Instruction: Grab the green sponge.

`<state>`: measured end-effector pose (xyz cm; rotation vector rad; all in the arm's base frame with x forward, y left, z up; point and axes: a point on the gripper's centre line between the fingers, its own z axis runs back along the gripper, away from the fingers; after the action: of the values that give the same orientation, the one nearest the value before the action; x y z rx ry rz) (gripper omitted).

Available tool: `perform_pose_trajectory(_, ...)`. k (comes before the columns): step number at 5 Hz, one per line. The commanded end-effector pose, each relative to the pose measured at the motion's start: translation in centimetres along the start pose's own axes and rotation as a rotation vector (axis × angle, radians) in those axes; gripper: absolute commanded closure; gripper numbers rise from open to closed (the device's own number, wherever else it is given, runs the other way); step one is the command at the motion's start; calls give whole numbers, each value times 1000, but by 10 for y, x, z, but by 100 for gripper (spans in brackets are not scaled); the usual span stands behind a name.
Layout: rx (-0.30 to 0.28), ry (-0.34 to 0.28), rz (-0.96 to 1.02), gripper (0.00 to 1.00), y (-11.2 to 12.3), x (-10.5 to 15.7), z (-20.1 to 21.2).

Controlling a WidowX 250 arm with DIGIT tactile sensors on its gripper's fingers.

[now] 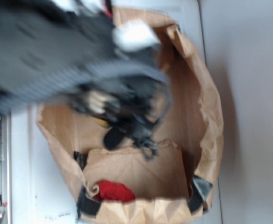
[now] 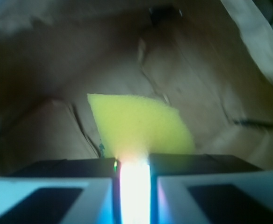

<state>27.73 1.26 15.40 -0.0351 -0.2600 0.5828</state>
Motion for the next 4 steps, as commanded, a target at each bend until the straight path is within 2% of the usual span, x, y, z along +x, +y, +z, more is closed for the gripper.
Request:
perform_pose_trajectory(1, -32, -26, -38, 100, -17, 29, 19)
perform_pose_trajectory(4, -64, 15, -69, 100, -15, 35, 41)
